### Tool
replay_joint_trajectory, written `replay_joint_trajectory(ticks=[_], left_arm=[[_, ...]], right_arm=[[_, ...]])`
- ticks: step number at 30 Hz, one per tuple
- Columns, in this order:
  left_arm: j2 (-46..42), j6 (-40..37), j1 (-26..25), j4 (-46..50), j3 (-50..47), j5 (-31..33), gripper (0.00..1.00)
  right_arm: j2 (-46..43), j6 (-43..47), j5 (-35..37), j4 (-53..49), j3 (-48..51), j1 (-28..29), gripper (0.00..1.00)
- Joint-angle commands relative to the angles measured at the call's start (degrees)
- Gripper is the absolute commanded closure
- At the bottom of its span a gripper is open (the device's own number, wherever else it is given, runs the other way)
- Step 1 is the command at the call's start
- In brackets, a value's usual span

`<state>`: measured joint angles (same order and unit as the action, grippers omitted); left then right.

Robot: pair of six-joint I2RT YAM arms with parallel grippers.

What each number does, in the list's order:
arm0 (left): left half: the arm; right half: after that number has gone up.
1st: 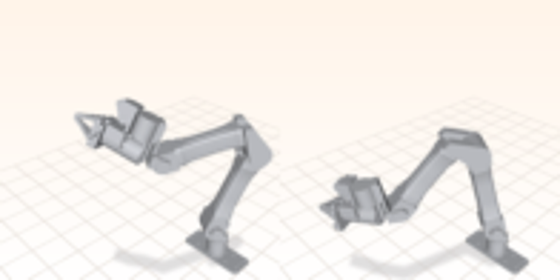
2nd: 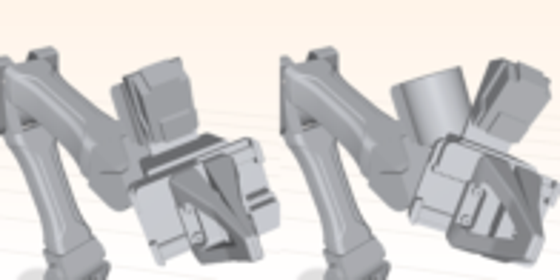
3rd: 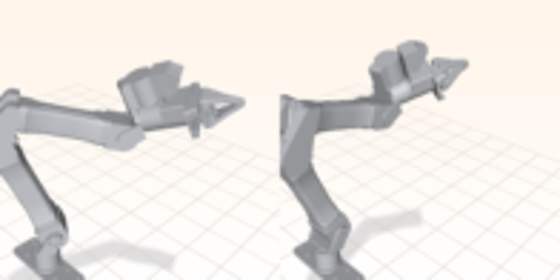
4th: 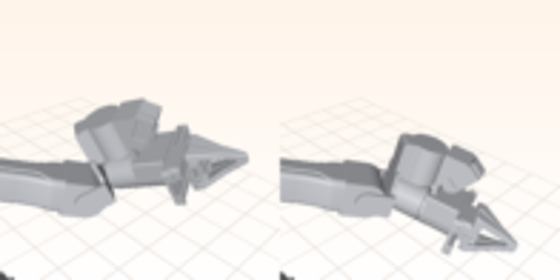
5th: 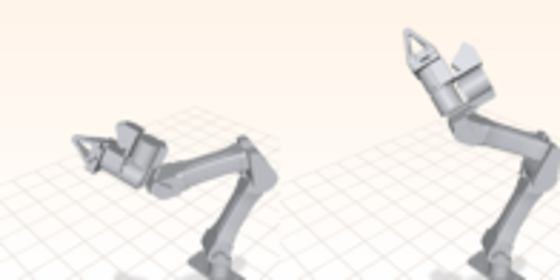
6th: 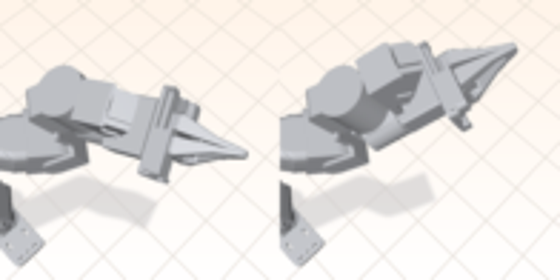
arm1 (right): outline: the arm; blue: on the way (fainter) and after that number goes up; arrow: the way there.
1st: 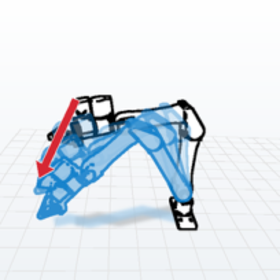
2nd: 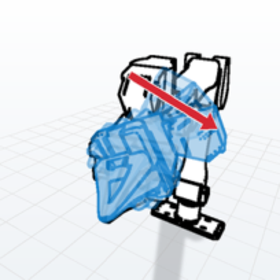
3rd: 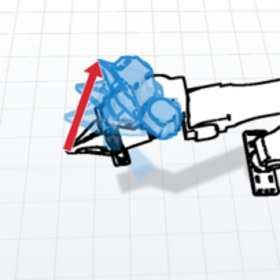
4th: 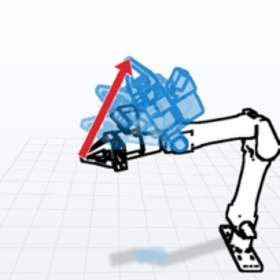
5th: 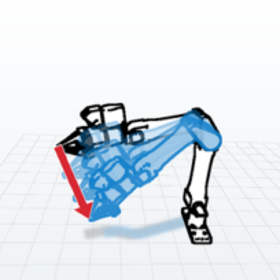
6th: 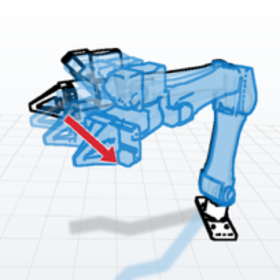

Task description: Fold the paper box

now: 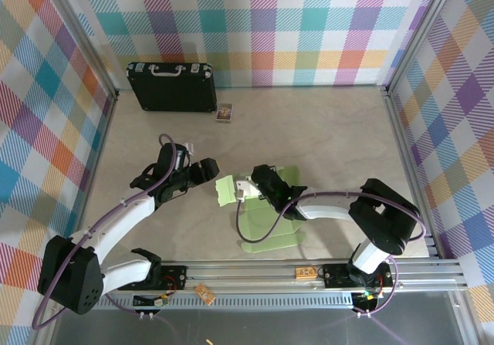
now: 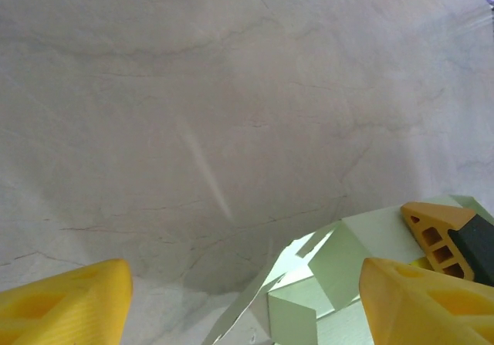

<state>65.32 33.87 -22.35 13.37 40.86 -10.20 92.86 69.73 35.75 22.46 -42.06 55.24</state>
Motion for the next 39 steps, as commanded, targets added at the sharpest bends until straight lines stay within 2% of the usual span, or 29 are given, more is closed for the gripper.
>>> replay_joint_trajectory(ticks=[1,5,9,11,17,19,21,23,26,28,34,39], left_arm=[[0.4,0.4,0.3,-1.2,-0.2,-2.2,0.22],[0.8,-0.4,0.3,-1.3,-0.2,-3.8,0.22],[0.8,-1.0,0.3,-0.7,1.4,-2.1,0.22],[0.4,-1.7,0.3,-0.5,2.1,-0.9,0.22],[-2.8,-10.7,-1.4,4.1,2.8,7.0,0.22],[-4.4,-14.8,-2.3,1.4,1.0,9.8,0.21],[-5.9,-15.6,-2.5,-1.1,-0.8,10.9,0.21],[-6.8,-15.6,-2.5,-3.6,-2.1,9.5,0.21],[-6.7,-15.6,-2.9,-6.8,-2.4,1.6,0.2],[-5.9,-15.8,-3.5,-6.9,-1.4,-0.6,0.19],[-3.2,-22.3,-3.9,-1.8,4.0,-1.5,0.14],[0.2,-34.9,-3.9,10.9,14.9,1.8,0.11]], right_arm=[[0.6,3.9,2.7,17.4,2.3,0.9,0.84],[0.6,5.6,2.8,24.9,4.3,1.5,0.84],[1.4,7.5,1.9,32.4,4.6,1.5,0.85],[2.5,9.3,1.3,32.3,4.2,1.5,0.85],[5.4,9.7,-0.9,38.5,7.7,1.5,0.86],[6.0,9.7,-2.0,40.9,9.0,1.5,0.86],[6.9,10.4,-2.5,45.0,10.3,1.6,0.86],[8.2,12.1,-2.8,48.1,11.1,1.6,0.86],[10.6,14.6,-3.1,54.0,11.5,1.8,0.86],[12.4,15.6,-3.9,58.0,12.2,2.2,0.87],[13.3,14.4,-5.6,58.1,13.3,2.6,0.85],[12.6,14.3,-6.5,58.1,14.2,2.7,0.85]])
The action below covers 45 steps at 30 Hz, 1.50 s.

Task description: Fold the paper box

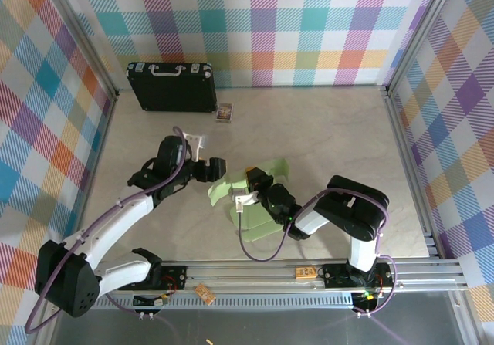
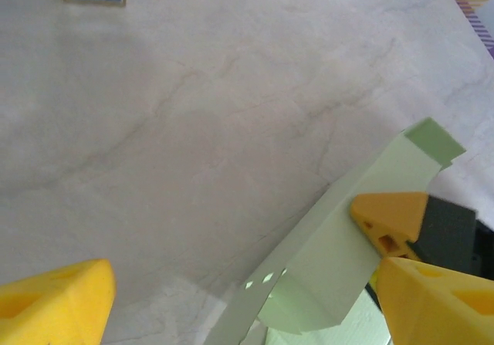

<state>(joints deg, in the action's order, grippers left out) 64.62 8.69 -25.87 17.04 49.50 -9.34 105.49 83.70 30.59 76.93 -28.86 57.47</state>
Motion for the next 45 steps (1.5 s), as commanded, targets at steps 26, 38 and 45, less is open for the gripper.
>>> replay_joint_trajectory(ticks=[26,38,45], left_arm=[[16.8,-29.0,-4.0,29.2,16.7,-13.6,0.13],[25.8,-35.9,-4.8,32.4,22.9,-11.0,0.17],[30.1,-39.8,-5.0,34.8,24.7,-14.0,0.19]], right_arm=[[-2.1,-1.1,-6.8,3.7,7.1,0.6,0.83],[-1.8,-1.9,-7.2,3.7,7.3,0.7,0.82],[-0.8,-2.1,-7.3,3.7,7.2,0.7,0.82]])
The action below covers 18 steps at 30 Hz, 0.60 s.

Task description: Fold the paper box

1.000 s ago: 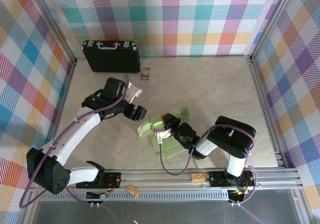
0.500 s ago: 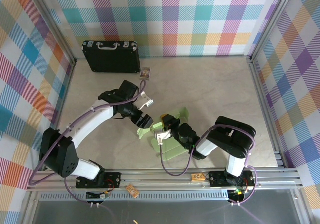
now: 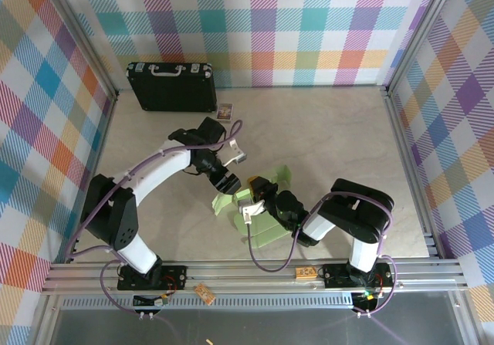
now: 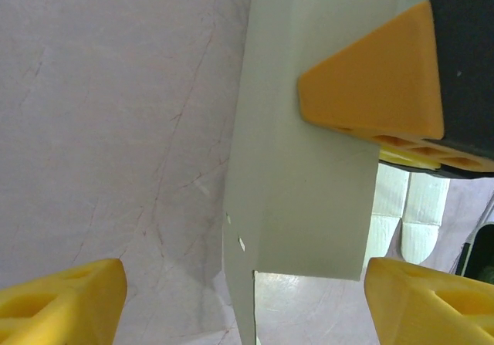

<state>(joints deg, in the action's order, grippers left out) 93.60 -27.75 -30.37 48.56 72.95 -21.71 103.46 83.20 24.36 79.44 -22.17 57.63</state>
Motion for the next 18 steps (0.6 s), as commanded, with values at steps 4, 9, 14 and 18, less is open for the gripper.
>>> replay_joint_trajectory(ticks=[4,9,14,18], left_arm=[[2.6,-3.9,-0.6,3.4,1.4,-2.8,0.19],[4.3,-3.9,-1.1,2.5,1.5,-2.7,0.21],[5.4,-4.1,-1.4,3.0,1.9,-3.7,0.24],[3.3,-4.4,-1.8,2.9,1.1,-4.2,0.25]], right_arm=[[1.5,-1.5,-1.3,1.1,0.5,0.6,0.82],[1.8,-1.8,-1.2,1.2,0.6,0.8,0.82],[2.9,-1.2,-1.0,1.2,0.2,0.8,0.81],[2.8,-1.4,-1.0,1.2,0.2,0.8,0.8]])
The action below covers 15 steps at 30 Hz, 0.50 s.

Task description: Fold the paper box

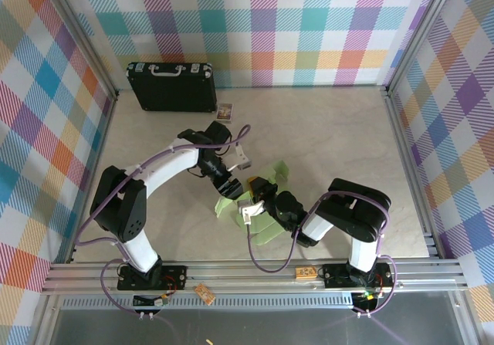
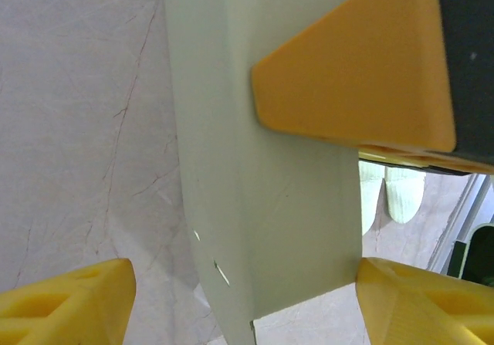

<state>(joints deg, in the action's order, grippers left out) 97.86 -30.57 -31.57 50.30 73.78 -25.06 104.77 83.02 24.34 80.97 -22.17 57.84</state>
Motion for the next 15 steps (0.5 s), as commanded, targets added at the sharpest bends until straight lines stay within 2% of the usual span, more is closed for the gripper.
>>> replay_joint_trajectory(ticks=[1,10,15], left_arm=[[-1.7,-1.6,-0.6,1.1,0.0,-1.2,0.25],[-4.8,-1.8,-1.5,-0.3,-2.8,-1.1,0.23],[-3.3,-1.4,-2.7,-1.3,-2.3,1.8,0.23]], right_arm=[[1.6,-1.3,-1.0,-0.4,0.2,0.5,0.8],[1.2,-2.3,-1.1,-0.4,0.6,0.6,0.8],[2.0,-2.1,-1.1,-0.4,0.3,0.6,0.8]])
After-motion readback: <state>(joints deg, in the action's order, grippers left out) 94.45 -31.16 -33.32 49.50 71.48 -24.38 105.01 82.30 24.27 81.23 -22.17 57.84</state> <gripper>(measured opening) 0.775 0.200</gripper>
